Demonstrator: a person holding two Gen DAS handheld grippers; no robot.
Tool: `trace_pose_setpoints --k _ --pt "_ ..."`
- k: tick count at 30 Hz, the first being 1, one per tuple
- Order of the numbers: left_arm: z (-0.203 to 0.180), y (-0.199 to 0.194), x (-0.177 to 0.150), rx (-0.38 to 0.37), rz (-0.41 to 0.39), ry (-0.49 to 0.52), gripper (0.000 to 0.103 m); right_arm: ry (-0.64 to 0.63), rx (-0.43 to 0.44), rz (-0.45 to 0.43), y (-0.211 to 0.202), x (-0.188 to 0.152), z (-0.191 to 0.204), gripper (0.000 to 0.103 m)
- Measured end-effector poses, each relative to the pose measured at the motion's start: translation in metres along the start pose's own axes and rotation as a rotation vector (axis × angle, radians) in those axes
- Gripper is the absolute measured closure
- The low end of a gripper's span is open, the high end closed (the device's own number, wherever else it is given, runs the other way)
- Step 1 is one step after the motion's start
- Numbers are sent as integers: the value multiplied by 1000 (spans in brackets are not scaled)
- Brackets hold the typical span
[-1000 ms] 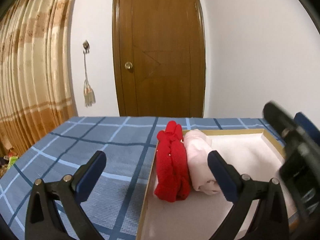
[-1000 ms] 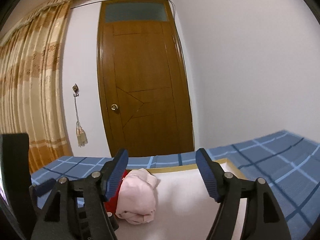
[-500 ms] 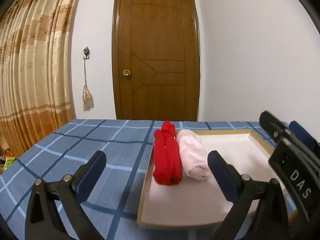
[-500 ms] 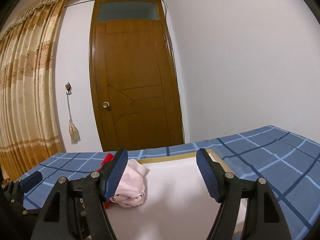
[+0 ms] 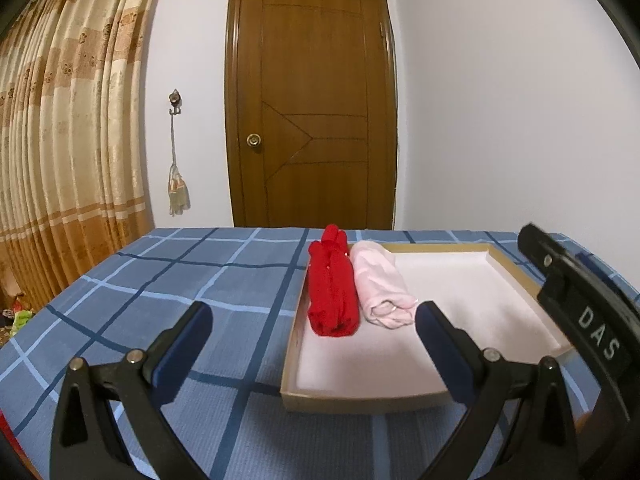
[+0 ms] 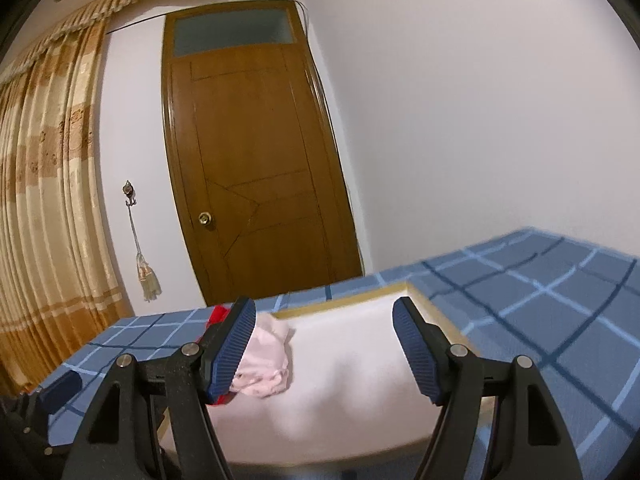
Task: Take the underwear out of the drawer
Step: 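Withdraw both open tools up from the tray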
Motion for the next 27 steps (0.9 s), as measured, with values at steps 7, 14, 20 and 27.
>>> trace_pose_setpoints --k 7,14,20,27 --pt "-7 -19 -9 5 -14 51 1 90 28 94 -8 -17 -8 30" --pt "-8 -32 -32 -13 47 37 1 -11 101 73 -47 -23 9 30" --pt "-12 -54 -54 -57 102 43 1 28 114 137 -64 -44 -8 30" --pt "-21 -78 -74 -109 183 71 1 71 128 236 -89 -67 -32 30"
Point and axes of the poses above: each gripper's, at about its wrist camera, not at the fingertips, and y roughly the way its jaws point, z to its left, x to its top, the point moved 7 cm from there along y, roughly the way its jaws point, and after that the axes turned 4 degrees about x, right-handed, at the moved point
